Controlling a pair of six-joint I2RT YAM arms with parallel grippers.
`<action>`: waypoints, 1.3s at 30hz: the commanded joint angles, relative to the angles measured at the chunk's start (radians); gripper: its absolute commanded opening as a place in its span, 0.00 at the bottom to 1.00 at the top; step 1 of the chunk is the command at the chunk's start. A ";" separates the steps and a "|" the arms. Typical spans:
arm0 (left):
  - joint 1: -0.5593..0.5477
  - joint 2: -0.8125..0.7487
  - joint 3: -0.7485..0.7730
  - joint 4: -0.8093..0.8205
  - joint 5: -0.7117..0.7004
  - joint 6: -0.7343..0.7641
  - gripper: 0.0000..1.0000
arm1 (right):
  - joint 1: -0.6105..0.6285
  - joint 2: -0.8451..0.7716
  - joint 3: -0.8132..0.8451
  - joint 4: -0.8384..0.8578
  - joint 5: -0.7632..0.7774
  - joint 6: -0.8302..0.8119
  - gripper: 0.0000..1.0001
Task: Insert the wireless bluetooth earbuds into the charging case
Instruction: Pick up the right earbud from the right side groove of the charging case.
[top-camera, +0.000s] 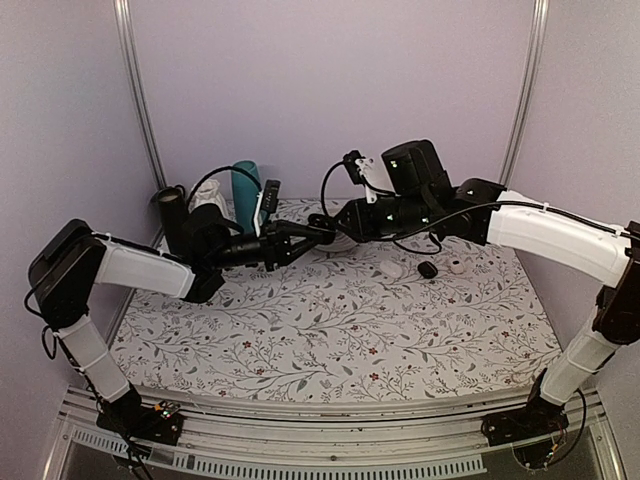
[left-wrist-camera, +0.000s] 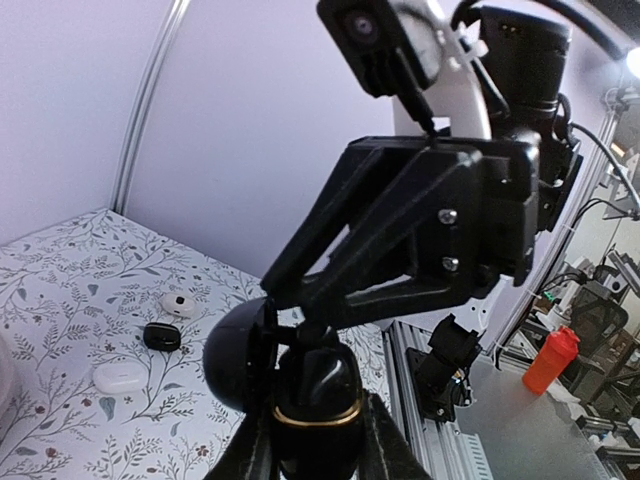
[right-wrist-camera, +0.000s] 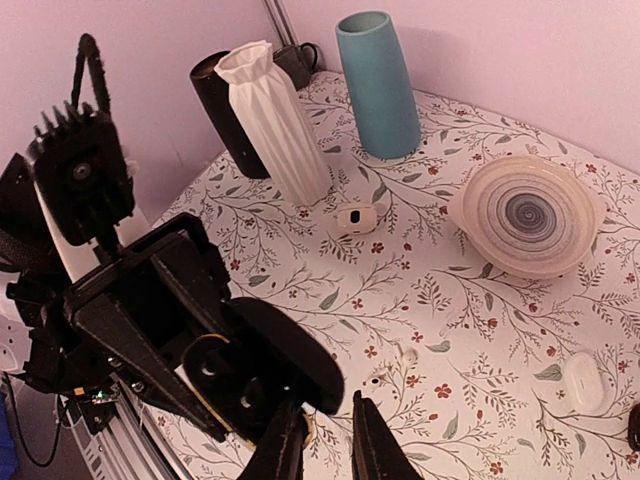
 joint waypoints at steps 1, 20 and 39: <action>-0.023 0.019 0.042 0.103 0.007 -0.024 0.00 | -0.019 0.015 0.001 0.010 -0.027 0.026 0.18; -0.021 0.025 0.031 0.152 0.025 0.008 0.00 | -0.022 -0.050 -0.022 0.014 -0.042 0.044 0.18; -0.014 -0.006 -0.036 0.290 0.074 0.086 0.00 | -0.021 -0.163 -0.062 0.051 -0.091 0.068 0.18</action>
